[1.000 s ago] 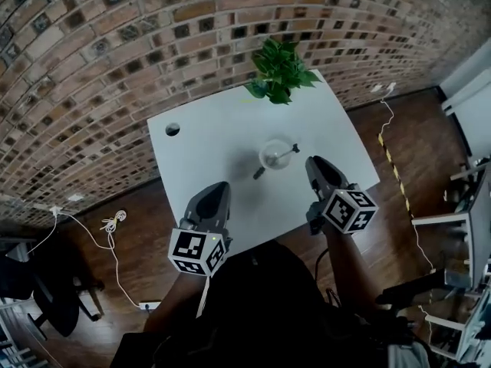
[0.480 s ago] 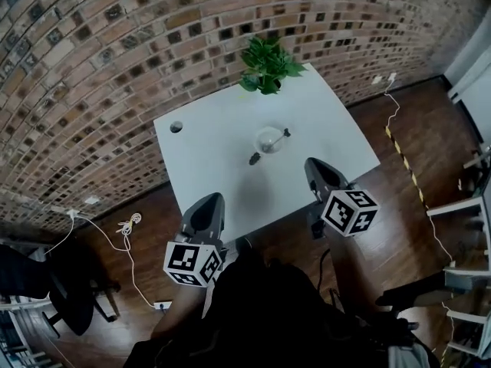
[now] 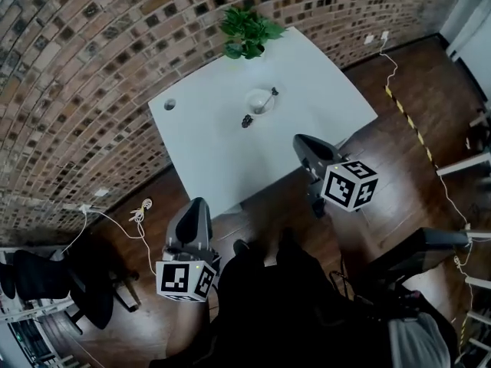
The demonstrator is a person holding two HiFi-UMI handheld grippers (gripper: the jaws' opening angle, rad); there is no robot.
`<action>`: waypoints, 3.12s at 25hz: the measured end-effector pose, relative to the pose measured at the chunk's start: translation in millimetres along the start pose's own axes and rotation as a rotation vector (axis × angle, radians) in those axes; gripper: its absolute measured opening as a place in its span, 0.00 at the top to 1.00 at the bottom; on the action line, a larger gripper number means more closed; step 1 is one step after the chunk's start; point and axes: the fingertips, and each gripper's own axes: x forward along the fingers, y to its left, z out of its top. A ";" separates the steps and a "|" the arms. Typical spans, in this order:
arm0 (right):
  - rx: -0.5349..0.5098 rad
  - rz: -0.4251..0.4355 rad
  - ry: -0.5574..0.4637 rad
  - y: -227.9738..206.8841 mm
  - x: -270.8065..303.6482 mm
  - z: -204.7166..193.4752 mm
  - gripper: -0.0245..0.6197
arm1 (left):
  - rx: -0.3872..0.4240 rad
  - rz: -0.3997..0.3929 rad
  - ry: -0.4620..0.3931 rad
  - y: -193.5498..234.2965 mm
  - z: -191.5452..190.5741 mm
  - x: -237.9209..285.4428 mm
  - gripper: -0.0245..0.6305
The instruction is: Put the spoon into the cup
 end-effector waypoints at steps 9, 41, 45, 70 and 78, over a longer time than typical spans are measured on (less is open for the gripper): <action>-0.076 0.032 -0.022 102.6 4.6 -13.6 0.95 | 0.005 -0.023 -0.043 55.2 -0.2 -71.8 0.97; -0.233 0.138 -0.058 197.6 -65.1 -17.7 0.95 | -0.031 0.020 -0.132 65.8 25.5 -133.7 0.97; -0.229 0.140 -0.051 194.5 -62.3 -19.0 0.95 | -0.037 0.040 -0.135 69.1 26.1 -132.8 0.97; -0.294 0.108 -0.054 216.0 -86.3 -11.0 0.95 | -0.069 0.048 -0.211 65.8 36.1 -156.6 0.97; -0.283 0.252 -0.020 178.5 -135.5 -10.2 0.95 | -0.082 0.149 -0.137 -10.1 17.4 -154.8 0.97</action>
